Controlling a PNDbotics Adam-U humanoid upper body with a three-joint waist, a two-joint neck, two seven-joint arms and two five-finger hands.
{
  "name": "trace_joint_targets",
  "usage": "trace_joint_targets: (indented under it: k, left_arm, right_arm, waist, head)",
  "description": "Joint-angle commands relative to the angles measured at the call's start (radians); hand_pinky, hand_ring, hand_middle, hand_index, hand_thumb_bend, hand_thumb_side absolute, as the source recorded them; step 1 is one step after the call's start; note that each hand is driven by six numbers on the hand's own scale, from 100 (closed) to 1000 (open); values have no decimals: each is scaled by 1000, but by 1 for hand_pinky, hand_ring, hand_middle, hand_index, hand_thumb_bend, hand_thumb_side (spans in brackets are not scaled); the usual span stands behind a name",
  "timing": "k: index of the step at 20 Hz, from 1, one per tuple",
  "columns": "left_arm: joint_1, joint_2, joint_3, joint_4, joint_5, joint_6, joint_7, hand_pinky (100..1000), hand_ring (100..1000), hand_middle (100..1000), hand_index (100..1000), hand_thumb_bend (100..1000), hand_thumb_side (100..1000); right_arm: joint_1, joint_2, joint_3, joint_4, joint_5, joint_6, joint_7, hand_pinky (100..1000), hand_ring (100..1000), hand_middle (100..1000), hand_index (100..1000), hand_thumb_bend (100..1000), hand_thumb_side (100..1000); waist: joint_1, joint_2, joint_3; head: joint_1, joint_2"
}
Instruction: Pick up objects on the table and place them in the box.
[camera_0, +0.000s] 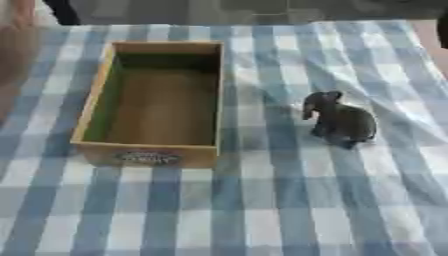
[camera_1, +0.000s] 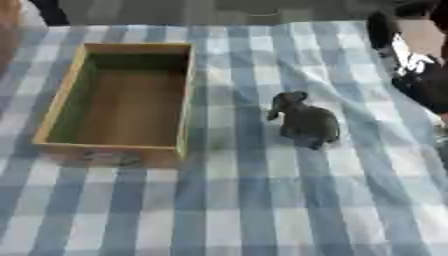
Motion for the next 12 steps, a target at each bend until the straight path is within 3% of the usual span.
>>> trace_joint_targets:
  k: [1, 5, 6, 8, 12]
  left_arm:
    - [-4, 18, 8, -19, 0, 1, -3, 841, 849, 829, 819, 100, 657]
    - [-3, 17, 7, -19, 1, 2, -4, 841, 849, 829, 819, 100, 657]
    - [-2, 19, 6, -19, 0, 2, -5, 841, 848, 829, 819, 100, 657]
    - [5, 27, 1, -19, 0, 4, -10, 841, 849, 829, 818, 100, 657]
    - [6, 30, 0, -19, 0, 5, -13, 841, 849, 829, 818, 100, 657]
  right_arm:
    - [-31, -70, 3, -20, 48, 29, 31, 690, 770, 712, 866, 448, 649]
    - [-59, -108, 16, -20, 99, 63, 67, 690, 770, 712, 866, 448, 649]
    - [-62, -114, 22, -20, 108, 62, 73, 721, 797, 734, 880, 447, 535]
    - [-95, -150, 57, -20, 134, 58, 96, 743, 817, 746, 883, 443, 481]
    - [-183, -243, 150, 34, 193, 89, 153, 778, 859, 754, 880, 445, 499]
  waist:
    - [-2, -25, 1]
    - [-2, -27, 1]
    - [-5, -30, 2]
    - [-14, -39, 3]
    - [-14, -39, 1]
  head:
    - [-5, 0]
    - [-7, 0]
    - [-8, 3]
    - [-10, 13]
    - [-11, 14]
